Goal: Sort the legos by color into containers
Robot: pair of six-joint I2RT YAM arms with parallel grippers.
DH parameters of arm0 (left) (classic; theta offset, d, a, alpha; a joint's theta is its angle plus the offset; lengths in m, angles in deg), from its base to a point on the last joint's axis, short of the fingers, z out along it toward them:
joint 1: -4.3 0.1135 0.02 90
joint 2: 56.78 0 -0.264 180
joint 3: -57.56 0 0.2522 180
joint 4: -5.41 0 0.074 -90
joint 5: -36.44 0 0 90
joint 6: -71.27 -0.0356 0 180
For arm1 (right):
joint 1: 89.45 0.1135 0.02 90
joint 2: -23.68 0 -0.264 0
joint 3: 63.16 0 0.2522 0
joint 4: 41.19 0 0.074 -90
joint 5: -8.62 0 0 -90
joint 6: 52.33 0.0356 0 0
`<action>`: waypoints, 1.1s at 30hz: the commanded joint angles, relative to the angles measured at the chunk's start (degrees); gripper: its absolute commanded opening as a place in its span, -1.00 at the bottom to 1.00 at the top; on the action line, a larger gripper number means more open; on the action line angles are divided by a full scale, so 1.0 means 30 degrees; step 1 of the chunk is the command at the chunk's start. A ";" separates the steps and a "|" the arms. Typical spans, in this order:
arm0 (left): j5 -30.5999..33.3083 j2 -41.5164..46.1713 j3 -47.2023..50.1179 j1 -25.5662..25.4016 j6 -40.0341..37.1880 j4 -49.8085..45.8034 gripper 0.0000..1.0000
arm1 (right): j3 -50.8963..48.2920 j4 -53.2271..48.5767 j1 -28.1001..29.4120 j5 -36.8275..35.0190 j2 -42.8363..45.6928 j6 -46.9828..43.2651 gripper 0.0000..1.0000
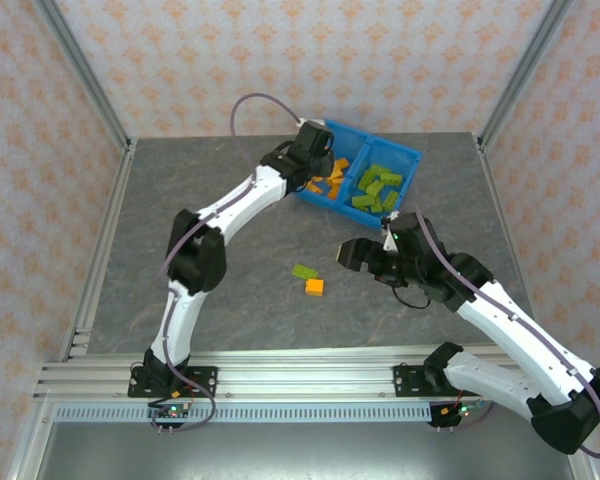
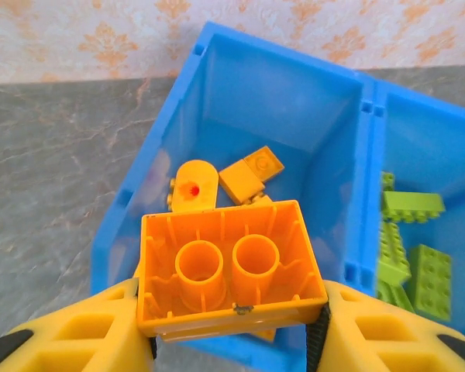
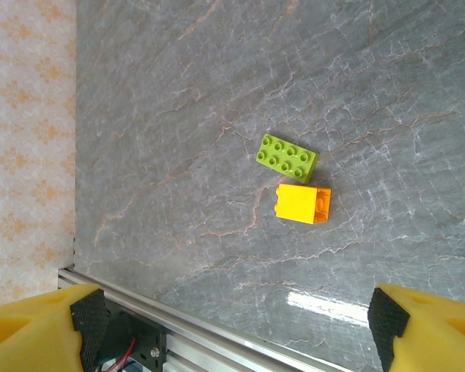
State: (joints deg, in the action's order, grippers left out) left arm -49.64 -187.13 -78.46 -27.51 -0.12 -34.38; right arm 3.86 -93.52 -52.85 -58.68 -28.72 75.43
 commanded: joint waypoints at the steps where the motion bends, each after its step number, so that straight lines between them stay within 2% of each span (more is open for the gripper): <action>1: -0.0886 -0.2025 -0.3689 0.0119 -0.1234 -0.1280 -0.08 | -0.0053 -0.0226 0.0024 -0.0681 0.0387 0.0340 0.78; 5: -0.0336 -0.5454 -0.9801 0.0471 -0.0605 -0.3138 0.03 | 0.0002 -0.0362 0.0033 -0.0558 0.0541 0.0422 0.77; 7: -0.0618 -0.6452 -1.1784 0.0541 -0.0491 -0.3506 0.11 | 0.0031 -0.0518 0.0017 -0.0579 0.0650 0.0451 0.77; 10: -0.1899 -0.6034 -1.1621 0.0504 -0.0638 -0.3114 0.26 | 0.0002 -0.0577 0.0019 -0.0852 0.0906 0.0480 0.78; 14: -0.2347 -0.3899 -0.9634 0.0281 -0.0781 -0.3105 0.39 | 0.0034 -0.0358 0.0017 -0.1020 0.0776 0.0503 0.77; 18: -0.2362 0.0022 -0.5325 0.0064 -0.0818 -0.2087 0.43 | -0.0008 -0.0016 0.0035 -0.0931 0.0309 0.0478 0.77; 24: -0.2612 0.9304 0.6110 -0.0841 -0.0565 0.1620 0.43 | -0.0298 0.0580 0.0017 -0.1363 -0.0246 0.0456 0.77; 29: -0.0475 1.4852 1.3127 -0.3351 0.0515 0.0131 0.43 | -0.0116 0.0414 0.0028 -0.2854 -0.1111 0.0421 0.78; 33: 0.0533 1.6971 1.8052 -0.5464 0.2693 -0.0449 0.43 | -0.0176 0.0481 -0.0004 -0.4067 -0.1333 0.0567 0.79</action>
State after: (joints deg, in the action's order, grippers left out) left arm -52.22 -135.19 -32.69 -41.83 2.39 -31.75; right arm 3.42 -92.79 -52.85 -66.02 -32.70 76.63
